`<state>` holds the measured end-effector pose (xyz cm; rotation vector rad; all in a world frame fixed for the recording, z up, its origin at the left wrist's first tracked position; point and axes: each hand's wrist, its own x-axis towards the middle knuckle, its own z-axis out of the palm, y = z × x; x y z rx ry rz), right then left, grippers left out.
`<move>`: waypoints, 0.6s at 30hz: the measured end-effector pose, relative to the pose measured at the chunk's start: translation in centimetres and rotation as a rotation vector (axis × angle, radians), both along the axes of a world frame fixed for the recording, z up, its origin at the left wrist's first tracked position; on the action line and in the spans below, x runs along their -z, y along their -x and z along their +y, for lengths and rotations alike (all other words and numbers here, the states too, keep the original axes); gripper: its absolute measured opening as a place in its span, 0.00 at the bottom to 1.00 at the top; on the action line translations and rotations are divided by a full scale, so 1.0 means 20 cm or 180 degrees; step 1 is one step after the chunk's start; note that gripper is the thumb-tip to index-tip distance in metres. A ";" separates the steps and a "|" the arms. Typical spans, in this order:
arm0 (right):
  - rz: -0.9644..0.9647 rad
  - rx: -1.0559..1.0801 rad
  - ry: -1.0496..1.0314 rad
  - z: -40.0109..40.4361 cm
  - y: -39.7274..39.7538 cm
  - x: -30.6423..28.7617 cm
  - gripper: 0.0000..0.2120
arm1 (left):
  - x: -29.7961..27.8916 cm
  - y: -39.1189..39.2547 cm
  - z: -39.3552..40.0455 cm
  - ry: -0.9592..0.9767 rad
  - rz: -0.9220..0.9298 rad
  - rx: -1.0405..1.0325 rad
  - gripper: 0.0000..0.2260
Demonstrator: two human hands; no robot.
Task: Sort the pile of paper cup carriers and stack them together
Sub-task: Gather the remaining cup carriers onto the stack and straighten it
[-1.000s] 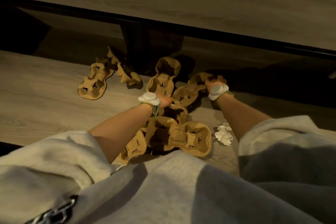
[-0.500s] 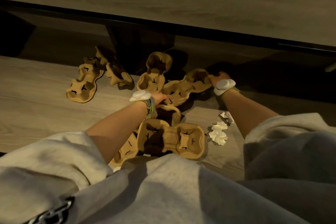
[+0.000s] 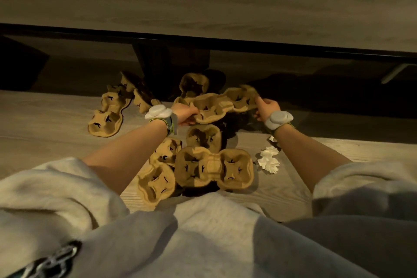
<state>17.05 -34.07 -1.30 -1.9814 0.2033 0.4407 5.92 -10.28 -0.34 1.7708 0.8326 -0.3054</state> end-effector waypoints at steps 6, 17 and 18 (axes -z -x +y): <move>0.0061 -0.0273 -0.0101 -0.02 0.20 -0.01 0.24 | -0.03 0.14 0.10 -0.0425 -0.0082 0.0342 0.07; 0.0086 -0.0581 0.0062 -0.13 0.58 -0.03 0.14 | -0.01 0.51 0.06 -0.0066 -0.0028 0.0659 0.03; 0.0109 -0.0594 0.0091 -0.15 0.61 -0.02 0.14 | -0.01 0.54 0.05 -0.0023 -0.0041 0.0689 0.03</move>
